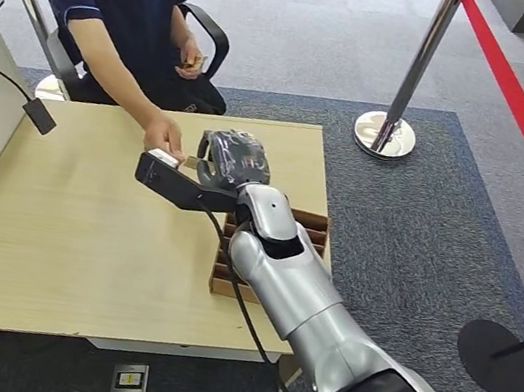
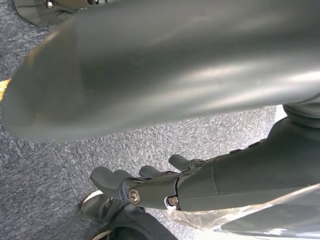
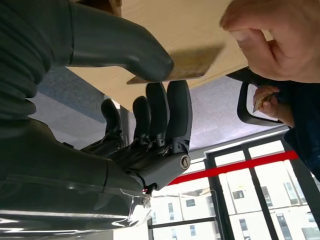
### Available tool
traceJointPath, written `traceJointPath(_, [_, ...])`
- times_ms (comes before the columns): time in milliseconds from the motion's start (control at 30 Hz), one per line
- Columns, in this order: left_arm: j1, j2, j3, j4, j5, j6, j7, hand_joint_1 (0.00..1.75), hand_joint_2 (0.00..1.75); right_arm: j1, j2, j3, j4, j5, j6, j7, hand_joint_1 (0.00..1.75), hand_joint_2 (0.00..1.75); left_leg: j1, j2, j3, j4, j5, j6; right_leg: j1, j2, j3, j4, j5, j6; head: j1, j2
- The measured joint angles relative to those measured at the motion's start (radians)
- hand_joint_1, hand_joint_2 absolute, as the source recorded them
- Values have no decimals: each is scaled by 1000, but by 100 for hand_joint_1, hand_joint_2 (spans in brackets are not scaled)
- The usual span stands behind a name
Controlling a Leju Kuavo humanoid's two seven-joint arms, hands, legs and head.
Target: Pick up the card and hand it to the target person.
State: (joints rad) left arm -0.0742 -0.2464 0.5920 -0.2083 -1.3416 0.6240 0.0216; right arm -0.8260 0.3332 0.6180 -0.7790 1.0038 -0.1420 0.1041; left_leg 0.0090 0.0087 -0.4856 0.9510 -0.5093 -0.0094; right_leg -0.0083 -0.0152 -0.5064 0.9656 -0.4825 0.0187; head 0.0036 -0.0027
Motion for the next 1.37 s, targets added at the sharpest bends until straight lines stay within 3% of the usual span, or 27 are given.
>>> traceJointPath(167, [-1,0,0,0,1,-4,7,0,0,0,5,0,12,-3,-3,-11,0,175,0,0,0,0,0,0,0,0,0,0,0,0,0,0])
traceJointPath(300, [-1,0,0,0,3,-4,8,0,0,0,3,0,15,-2,-21,-21,0,0,0,0,0,0,0,0,0,0,0,0,0,0,0,0])
traceJointPath(433, [-1,0,0,0,5,-3,6,0,0,8,-7,-2,8,-2,-48,-35,0,0,0,0,0,0,0,0,0,0,0,0,0,0,0,0])
traceJointPath(567, [-1,0,0,0,1,-4,0,0,0,24,-24,-5,-13,-6,-60,-41,0,175,0,0,0,0,0,0,0,0,0,0,0,0,0,0])
traceJointPath(833, [-1,1,0,0,0,-4,-9,0,0,52,-64,-27,-51,-19,-99,-59,0,175,0,0,0,0,0,0,0,0,0,0,0,0,0,0])
traceJointPath(1000, [2,1,2,0,22,4,-19,0,0,121,-116,-53,-130,-9,-192,-82,0,175,0,0,0,0,0,0,0,0,0,-1,0,0,0,0])
traceJointPath(1233, [18,2,14,0,52,24,-17,0,0,371,-246,-202,-368,62,-499,-109,0,175,0,-1,0,0,-1,1,0,0,0,-2,0,0,0,0])
traceJointPath(1367, [21,2,27,0,60,30,-8,0,0,514,-252,-374,-514,72,-551,-237,0,175,0,-1,-1,0,-1,1,-2,0,-1,-3,0,0,0,0])
